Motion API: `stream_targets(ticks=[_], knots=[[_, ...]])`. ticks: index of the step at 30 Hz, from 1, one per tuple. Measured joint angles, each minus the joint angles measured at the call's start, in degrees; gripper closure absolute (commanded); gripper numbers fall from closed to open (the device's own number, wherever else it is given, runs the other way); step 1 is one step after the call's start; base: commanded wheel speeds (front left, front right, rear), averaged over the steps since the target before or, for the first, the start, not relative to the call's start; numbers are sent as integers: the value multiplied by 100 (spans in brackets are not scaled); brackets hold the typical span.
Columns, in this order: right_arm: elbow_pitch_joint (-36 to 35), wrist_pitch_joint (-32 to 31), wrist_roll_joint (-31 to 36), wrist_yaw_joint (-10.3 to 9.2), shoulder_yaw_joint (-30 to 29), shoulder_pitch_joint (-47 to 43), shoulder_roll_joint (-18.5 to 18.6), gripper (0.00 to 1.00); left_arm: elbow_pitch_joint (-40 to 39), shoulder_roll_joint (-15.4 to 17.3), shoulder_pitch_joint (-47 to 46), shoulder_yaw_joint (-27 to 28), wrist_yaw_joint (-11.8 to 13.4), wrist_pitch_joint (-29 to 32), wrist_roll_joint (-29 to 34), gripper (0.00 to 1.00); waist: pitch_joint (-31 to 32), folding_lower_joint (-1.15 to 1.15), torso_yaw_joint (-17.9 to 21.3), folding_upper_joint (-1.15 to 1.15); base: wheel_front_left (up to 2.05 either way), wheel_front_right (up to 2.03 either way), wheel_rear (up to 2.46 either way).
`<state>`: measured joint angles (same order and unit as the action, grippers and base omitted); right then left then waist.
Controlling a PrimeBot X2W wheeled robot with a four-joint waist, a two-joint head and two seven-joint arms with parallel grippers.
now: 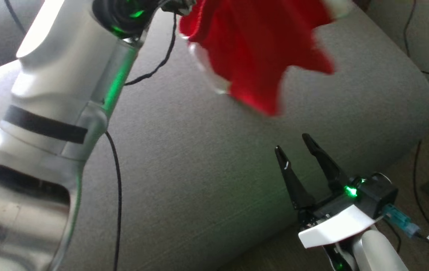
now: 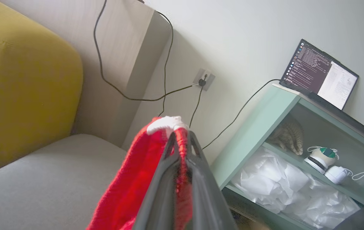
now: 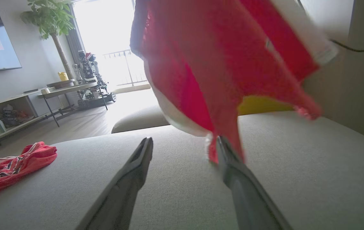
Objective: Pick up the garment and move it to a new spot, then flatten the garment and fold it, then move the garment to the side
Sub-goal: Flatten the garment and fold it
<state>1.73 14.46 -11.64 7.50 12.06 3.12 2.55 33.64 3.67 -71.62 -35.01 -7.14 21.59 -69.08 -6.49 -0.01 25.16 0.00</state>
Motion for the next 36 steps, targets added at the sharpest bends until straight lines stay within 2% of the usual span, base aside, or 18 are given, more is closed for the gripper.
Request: stream_targets(ticks=[4,7,10,16,22,27,32,36], knots=[[-18,0,8,0,-59,-26,0,0,-255,332,349,-14,0,-25,-9,100,3,0,-223,0,0,0,0],[-38,0,59,0,-79,-26,0,0,-285,623,1267,-58,11,-179,-65,100,-42,0,-440,0,0,0,0],[-37,0,59,0,-99,-25,0,0,-242,854,2371,-163,126,-369,-65,100,-117,1,-677,0,0,0,0],[64,0,110,0,-82,-12,0,0,-185,1385,3823,-57,256,-1209,-9,100,-332,1,-1105,0,0,0,0],[165,0,107,0,-293,-8,0,0,-415,1559,4486,249,270,-2023,1,100,-412,1,-1466,0,0,0,0],[461,0,74,0,-424,-4,-1,0,-577,1622,4814,277,320,-2348,42,100,-425,0,-1692,0,0,0,0],[1168,0,-392,0,-480,139,-3,0,-713,1622,4894,289,315,-2582,96,100,-488,1,-1811,0,0,0,0],[1886,0,-1023,0,-450,483,-1,0,-748,1617,4931,282,315,-2629,121,100,-546,1,-1863,0,0,0,0]])
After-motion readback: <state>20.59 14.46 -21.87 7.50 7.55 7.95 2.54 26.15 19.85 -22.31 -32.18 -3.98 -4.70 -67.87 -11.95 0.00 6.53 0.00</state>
